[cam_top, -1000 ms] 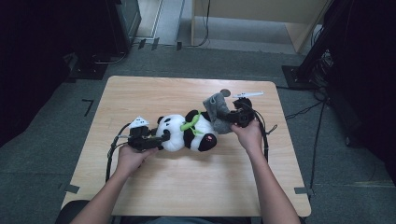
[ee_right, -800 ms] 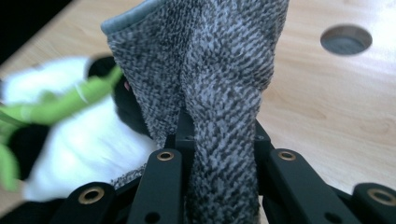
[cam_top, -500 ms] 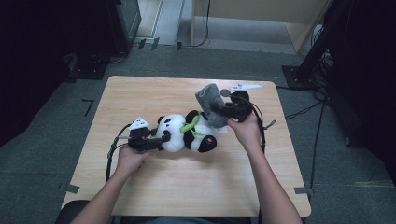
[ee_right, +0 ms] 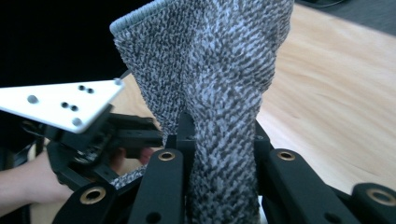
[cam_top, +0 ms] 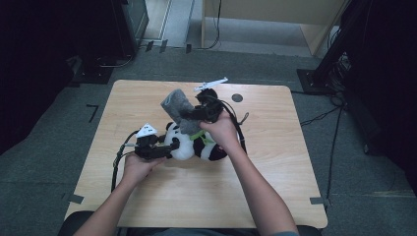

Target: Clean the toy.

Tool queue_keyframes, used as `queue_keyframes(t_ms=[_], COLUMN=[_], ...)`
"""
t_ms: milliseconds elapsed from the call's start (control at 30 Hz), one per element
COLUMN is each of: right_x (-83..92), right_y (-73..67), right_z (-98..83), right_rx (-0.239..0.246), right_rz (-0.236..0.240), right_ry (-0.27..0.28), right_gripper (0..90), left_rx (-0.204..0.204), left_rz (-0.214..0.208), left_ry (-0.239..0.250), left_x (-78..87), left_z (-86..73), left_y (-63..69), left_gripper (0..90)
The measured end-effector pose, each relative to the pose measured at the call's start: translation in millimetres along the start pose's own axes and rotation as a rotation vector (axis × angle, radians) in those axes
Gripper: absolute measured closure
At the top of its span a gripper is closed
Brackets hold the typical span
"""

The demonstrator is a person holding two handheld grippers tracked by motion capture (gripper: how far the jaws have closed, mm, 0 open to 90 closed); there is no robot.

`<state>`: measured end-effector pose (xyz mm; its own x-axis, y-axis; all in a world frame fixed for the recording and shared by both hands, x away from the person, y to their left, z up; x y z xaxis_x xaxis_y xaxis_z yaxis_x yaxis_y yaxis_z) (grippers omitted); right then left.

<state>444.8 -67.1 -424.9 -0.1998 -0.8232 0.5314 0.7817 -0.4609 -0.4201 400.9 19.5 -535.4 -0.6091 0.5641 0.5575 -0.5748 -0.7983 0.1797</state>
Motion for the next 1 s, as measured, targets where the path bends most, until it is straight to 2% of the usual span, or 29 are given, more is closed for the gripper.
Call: queue_keyframes(t_ms=[67, 167, 267, 300, 333, 500, 667, 767, 867, 933, 1000], right_x=[-14.8, -35.6, -52.5, -56.1, -56.9, -47.5, -29.7, -16.4, -1.2, 7.2, 11.5], right_y=[-7.9, -12.3, -6.6, -3.1, -0.3, 10.8, 21.5, 31.8, 46.5, 51.2, 51.8], right_z=[-0.7, -11.0, -28.7, -33.9, -35.6, -37.6, -39.1, -42.9, -54.6, -61.3, -63.7], right_rx=[0.004, -0.016, -0.032, -0.03, -0.047, -0.067, -0.071, -0.093, -0.11, -0.143, -0.131], right_rz=[0.02, 0.024, -0.012, -0.025, -0.015, -0.037, -0.083, -0.103, -0.144, -0.098, -0.088], right_ry=[-0.028, -0.09, -0.179, -0.197, -0.182, -0.195, -0.206, -0.203, -0.237, -0.206, -0.189], right_gripper=[75.7, 75.7, 75.7, 75.7, 75.8, 76.0, 76.6, 76.9, 77.1, 77.2, 77.2], left_rx=[-0.004, -0.008, -0.009, -0.013, -0.012, -0.022, -0.004, 0.005, 0.006, -0.003, -0.006], left_rz=[0.0, 0.006, 0.014, 0.019, 0.02, 0.031, 0.03, 0.028, 0.021, 0.022, 0.021], left_ry=[-0.001, -0.003, -0.01, -0.018, -0.019, -0.029, -0.036, -0.039, -0.038, -0.035, -0.033], left_x=[0.2, 0.4, 0.2, 0.1, 0.1, -0.6, -0.9, -0.9, -0.7, -1.0, -1.6], left_z=[-0.2, -0.4, -1.3, -2.3, -2.3, -1.8, -1.4, -1.5, -1.6, -1.4, -1.3], left_y=[-0.2, -0.3, 0.1, -0.4, -0.5, 1.0, 0.6, 0.0, 0.4, 1.7, 3.1], left_gripper=[40.3, 40.3, 41.0, 41.9, 43.0, 46.6, 47.7, 47.7, 47.8, 48.0, 48.1])
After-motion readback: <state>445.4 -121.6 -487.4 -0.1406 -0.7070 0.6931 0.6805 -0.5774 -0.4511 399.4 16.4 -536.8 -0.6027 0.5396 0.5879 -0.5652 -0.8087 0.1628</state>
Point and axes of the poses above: each handheld gripper's, and its own axes: x roughly backward along the jaws, z roughly out of its top, y roughly to its right, the point moved 10 cm from there along -x, roughly forward along the jaws, and after that the axes turned 9 degrees about z, right-handed, at the moved point
